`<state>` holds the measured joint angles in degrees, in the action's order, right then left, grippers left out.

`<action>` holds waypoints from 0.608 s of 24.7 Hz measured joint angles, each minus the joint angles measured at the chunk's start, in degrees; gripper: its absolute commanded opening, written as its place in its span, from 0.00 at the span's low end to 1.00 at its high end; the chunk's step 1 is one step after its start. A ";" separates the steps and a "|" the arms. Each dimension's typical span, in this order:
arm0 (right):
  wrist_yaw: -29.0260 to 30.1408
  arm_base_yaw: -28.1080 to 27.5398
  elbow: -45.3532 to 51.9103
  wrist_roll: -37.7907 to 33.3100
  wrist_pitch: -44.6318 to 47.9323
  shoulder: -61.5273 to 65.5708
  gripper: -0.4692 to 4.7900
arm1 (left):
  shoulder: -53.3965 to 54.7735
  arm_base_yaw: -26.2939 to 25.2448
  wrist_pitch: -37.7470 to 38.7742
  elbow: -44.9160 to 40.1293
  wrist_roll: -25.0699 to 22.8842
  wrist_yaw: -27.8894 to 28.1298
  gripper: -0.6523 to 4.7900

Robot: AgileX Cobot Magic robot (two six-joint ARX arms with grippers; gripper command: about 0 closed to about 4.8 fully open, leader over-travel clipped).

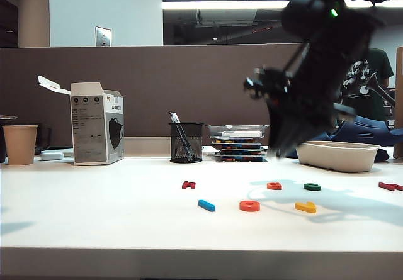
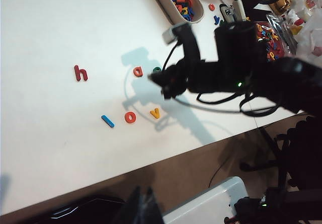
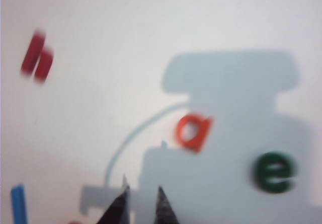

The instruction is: Select the appropriate letters from the row of letter magnets placed on the table to arrange into the word "love".

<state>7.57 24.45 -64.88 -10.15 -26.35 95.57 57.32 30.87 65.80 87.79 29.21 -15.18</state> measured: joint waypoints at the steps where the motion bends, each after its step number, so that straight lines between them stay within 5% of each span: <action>1: -5.68 0.00 -3.63 -1.29 -2.73 -0.02 0.28 | 0.00 0.00 0.02 0.02 0.00 0.00 0.11; 6: -14.71 -0.09 -7.41 -3.85 -7.45 -0.09 0.37 | 0.00 0.00 0.00 0.00 0.00 0.00 0.11; 15: -15.28 -1.66 -7.26 -2.10 -9.03 7.91 0.38 | 0.00 0.00 0.00 0.02 0.00 0.00 0.11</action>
<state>-7.70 22.79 -72.14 -12.25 -35.38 103.48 57.32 30.87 65.80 87.81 29.21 -15.18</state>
